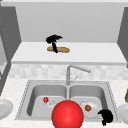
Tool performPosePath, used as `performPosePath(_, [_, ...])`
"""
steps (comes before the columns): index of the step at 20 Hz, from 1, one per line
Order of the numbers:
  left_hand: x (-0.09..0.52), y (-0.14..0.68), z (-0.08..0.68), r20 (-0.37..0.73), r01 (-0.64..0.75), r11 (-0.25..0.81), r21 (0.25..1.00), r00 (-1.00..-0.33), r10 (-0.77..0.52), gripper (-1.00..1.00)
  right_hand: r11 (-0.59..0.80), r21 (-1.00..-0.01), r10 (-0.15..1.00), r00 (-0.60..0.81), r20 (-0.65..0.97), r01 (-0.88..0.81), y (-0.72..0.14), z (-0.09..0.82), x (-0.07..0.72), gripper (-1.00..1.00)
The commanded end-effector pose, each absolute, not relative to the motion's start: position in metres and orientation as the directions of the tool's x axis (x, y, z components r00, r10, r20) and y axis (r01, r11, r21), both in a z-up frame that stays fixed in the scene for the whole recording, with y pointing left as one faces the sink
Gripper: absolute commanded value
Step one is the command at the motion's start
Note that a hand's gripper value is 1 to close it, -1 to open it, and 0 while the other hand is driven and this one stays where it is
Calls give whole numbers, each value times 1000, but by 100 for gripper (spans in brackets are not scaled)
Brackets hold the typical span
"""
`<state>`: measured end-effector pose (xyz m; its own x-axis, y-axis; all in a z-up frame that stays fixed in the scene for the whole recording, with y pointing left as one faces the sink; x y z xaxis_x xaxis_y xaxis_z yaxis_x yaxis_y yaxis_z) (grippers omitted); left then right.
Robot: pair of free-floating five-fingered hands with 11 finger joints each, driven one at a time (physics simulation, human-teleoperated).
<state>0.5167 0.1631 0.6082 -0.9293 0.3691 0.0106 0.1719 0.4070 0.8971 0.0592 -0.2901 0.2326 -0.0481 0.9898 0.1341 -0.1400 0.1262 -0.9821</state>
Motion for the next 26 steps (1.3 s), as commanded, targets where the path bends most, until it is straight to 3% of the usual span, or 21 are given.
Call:
performPosePath(1, [511, 159, 618, 30, 176, 396, 901, -936, 350, -100, 126, -982, 990, -48, 134, -140, -290, 233, 59, 0])
performPosePath(26, [383, 161, 702, 100, 203, 295, 934, -939, 329, -100, 126, -982, 990, -48, 134, -140, -290, 233, 59, 0])
